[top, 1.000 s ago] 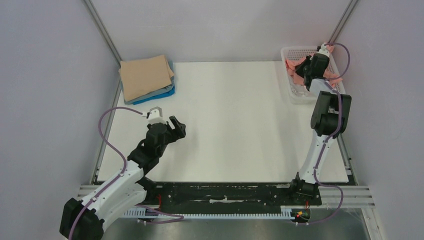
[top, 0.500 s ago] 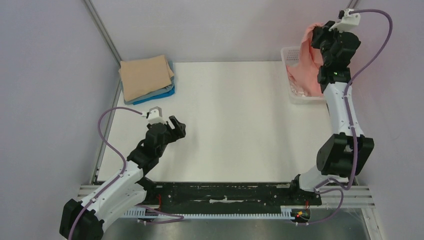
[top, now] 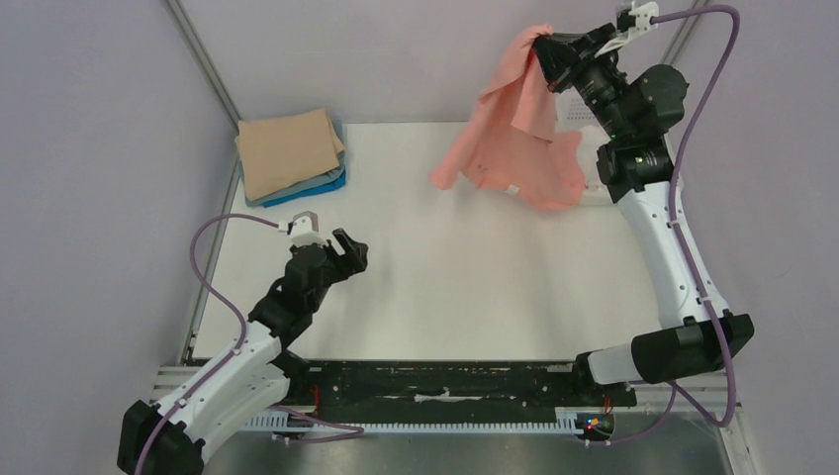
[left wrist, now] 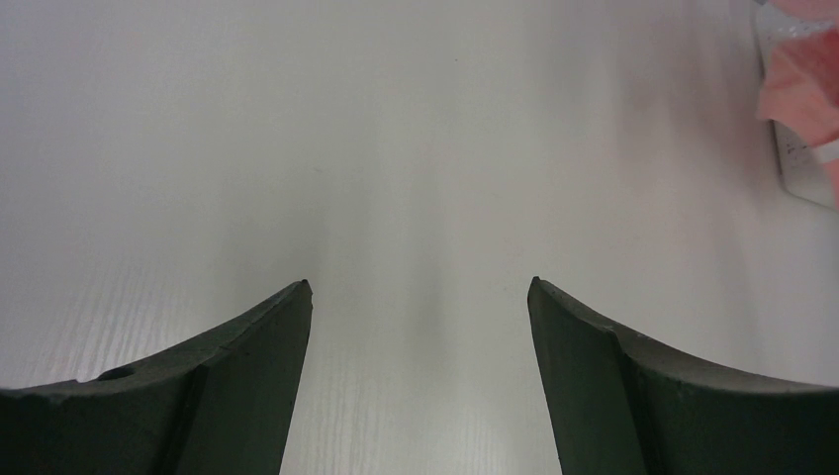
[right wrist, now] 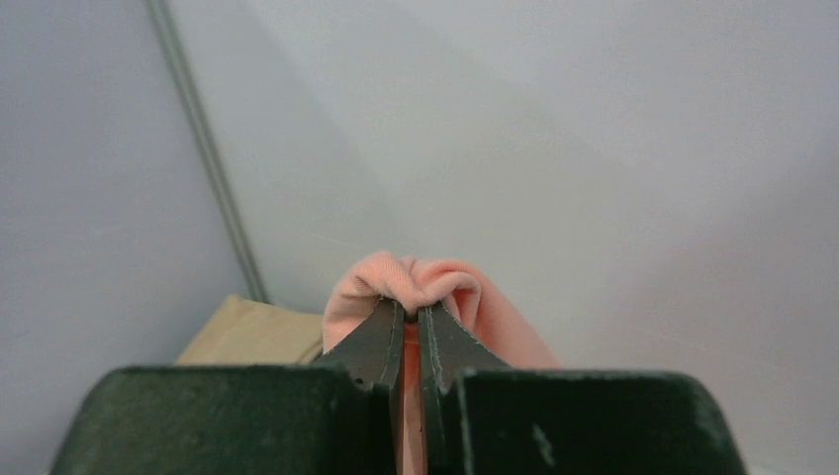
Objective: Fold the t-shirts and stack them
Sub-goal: Move the tshirt to the center of the board
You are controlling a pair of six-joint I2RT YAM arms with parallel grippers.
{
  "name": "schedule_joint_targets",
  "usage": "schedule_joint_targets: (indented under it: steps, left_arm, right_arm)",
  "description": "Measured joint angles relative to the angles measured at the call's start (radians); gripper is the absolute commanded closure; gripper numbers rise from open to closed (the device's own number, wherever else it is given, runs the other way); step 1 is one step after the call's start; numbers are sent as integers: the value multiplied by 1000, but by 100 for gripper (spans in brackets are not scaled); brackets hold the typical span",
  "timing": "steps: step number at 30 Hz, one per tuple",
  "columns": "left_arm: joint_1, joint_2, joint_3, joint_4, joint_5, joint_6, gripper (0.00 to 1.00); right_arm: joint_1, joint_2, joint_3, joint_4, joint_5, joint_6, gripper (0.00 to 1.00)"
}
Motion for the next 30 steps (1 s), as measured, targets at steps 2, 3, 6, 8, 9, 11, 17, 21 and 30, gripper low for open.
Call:
schedule_joint_targets:
  steps: [2,3,6,8,9,11,17,21,30]
  left_arm:
    - [0,-3,1,-6,4,-13,14]
    - [0,-3,3,-16,9,-19,14]
    - [0,-8,11,-49,15,-37,14]
    - [0,-24,17,-70,19,-49,14]
    - [0,-35,20,-82,19,-54,14]
    - [0,-63,28,-114,19,-63,14]
    - [0,-123,103,-258,10,-162,14]
    - [0,-120,132,-316,10,-215,14]
    - [0,71,35,-236,227,-246,14]
  right_arm:
    - [33,3,35,9,-56,35,100]
    - [59,9,60,12,-87,50,100]
    - [140,26,116,37,-163,82,100]
    - [173,30,124,57,-198,97,100]
    - [182,27,118,66,-213,103,100]
    - [184,3,58,97,-214,111,100]
    - [184,-194,-372,114,-78,61,80]
    - [182,-365,-770,109,90,29,69]
    - [181,-441,-1282,-124,544,117,2]
